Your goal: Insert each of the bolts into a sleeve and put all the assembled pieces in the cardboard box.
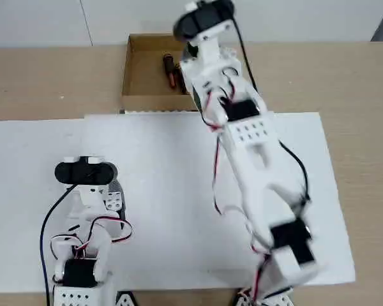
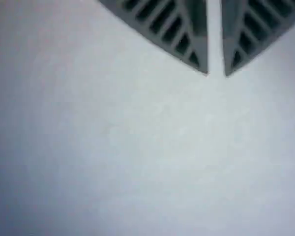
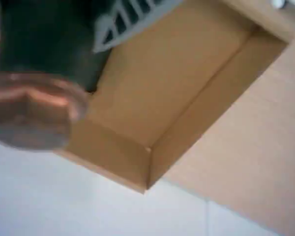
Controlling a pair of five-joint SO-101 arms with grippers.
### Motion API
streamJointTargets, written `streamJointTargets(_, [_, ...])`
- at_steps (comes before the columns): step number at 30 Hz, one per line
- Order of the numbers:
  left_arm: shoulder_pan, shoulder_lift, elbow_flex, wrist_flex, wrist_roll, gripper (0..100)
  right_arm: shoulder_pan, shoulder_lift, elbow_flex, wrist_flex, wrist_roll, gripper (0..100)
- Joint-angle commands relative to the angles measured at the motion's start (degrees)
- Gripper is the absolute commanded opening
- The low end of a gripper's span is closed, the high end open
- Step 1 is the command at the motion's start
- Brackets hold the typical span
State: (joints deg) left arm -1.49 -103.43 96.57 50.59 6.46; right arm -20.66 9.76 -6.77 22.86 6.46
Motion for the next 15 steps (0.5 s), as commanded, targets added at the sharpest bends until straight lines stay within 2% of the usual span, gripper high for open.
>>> streamJointTargets(1, [0.0, -0.7, -0.3, 0.3, 0.5, 1, 0.2, 8.5, -13.4, -1.8, 4.2, 0.3])
streamJointTargets(9, [0.0, -0.7, -0.3, 0.3, 0.5, 1, -1.4, 25.8, -27.4, -1.8, 9.7, 0.4])
streamJointTargets(15, [0.0, -0.7, -0.3, 0.3, 0.5, 1, -2.0, 32.8, -33.4, -1.4, 13.7, 0.9])
